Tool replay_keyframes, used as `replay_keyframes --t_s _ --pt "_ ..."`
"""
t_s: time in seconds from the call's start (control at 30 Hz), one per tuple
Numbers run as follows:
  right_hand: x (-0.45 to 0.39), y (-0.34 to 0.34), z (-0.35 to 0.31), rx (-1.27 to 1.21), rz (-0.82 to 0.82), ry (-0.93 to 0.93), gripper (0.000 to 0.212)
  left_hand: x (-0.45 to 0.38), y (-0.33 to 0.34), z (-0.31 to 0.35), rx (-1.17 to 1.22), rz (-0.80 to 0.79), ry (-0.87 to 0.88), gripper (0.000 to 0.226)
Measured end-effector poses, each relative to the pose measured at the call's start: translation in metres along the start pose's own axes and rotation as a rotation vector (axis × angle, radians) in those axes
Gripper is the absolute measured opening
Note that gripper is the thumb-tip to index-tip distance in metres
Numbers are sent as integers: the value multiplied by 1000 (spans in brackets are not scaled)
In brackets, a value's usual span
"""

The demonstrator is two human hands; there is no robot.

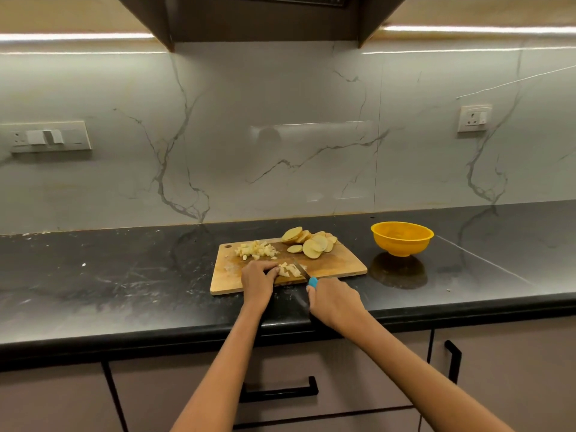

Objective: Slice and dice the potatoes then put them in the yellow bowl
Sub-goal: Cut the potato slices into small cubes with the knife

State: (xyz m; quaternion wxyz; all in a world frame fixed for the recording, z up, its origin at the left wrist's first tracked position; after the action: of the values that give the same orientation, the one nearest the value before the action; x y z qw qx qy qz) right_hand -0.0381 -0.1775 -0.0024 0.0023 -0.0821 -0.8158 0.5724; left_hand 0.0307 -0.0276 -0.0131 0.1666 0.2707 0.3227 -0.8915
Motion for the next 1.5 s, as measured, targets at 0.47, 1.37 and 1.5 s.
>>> replay_keyframes --t_s 0.47,1.37,1.5 --pt "-6 11 -15 -65 -66 -19 37 3 -1 -1 -2 -3 7 19" --pt "-68 13 -75 -4 -146 -54 21 -56 -12 -25 -139 25 4 27" --pt "-77 8 -59 -93 -37 -60 30 -60 -18 -38 -96 65 18 27"
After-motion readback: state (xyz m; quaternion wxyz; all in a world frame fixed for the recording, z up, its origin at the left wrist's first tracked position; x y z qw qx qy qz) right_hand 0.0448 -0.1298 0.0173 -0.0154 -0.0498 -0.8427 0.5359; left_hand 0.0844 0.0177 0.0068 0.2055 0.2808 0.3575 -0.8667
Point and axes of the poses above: each hand's wrist, its own x-axis away from the middle knuckle, its own y-axis out of the palm, z = x × y, the point moved 5 cm from there along -x, towards the middle knuckle, and after that the axes turned 8 degrees about y, right-handed, at the moved point
